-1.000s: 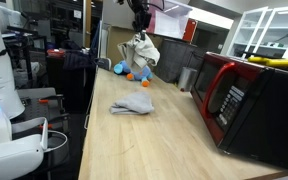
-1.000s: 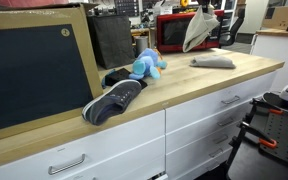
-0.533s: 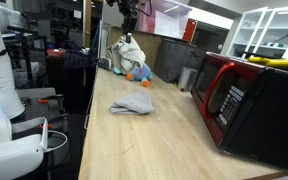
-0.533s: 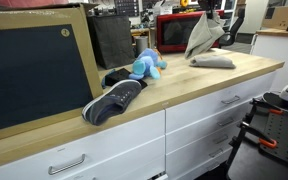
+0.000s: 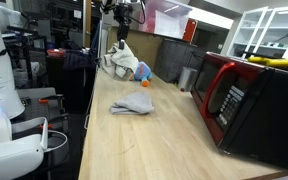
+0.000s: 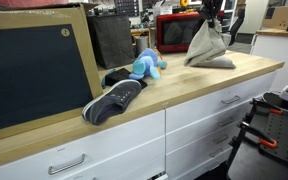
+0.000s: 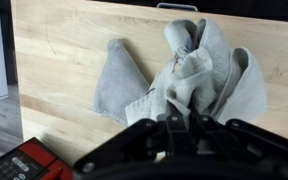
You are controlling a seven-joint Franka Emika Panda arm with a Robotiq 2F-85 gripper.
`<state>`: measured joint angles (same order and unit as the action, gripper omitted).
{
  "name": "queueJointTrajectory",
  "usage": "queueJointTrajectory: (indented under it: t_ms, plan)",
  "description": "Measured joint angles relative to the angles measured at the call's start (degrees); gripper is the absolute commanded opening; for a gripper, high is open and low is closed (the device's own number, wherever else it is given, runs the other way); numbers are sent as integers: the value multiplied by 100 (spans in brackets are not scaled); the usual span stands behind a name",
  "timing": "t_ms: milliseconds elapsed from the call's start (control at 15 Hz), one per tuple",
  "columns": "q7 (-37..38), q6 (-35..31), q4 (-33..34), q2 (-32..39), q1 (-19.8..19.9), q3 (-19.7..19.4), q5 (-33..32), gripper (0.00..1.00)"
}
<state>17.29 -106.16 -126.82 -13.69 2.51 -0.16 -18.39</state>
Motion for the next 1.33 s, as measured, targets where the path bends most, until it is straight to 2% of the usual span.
queueJointTrajectory:
  t_ms: [133, 200, 333, 733, 867, 1333]
  plan:
    - [178, -80, -104, 1, 0, 22, -30, 2]
    - [274, -116, -154, 1, 0, 36, -56, 31]
    - [469, -165, -241, 4, 0, 62, -116, 41]
    - [786, -229, -313, -2, 21, 81, -162, 87]
    - [786, -224, -281, -31, 71, 76, -162, 99]
    - [772, -178, 4, -189, 416, -34, -290, 100]
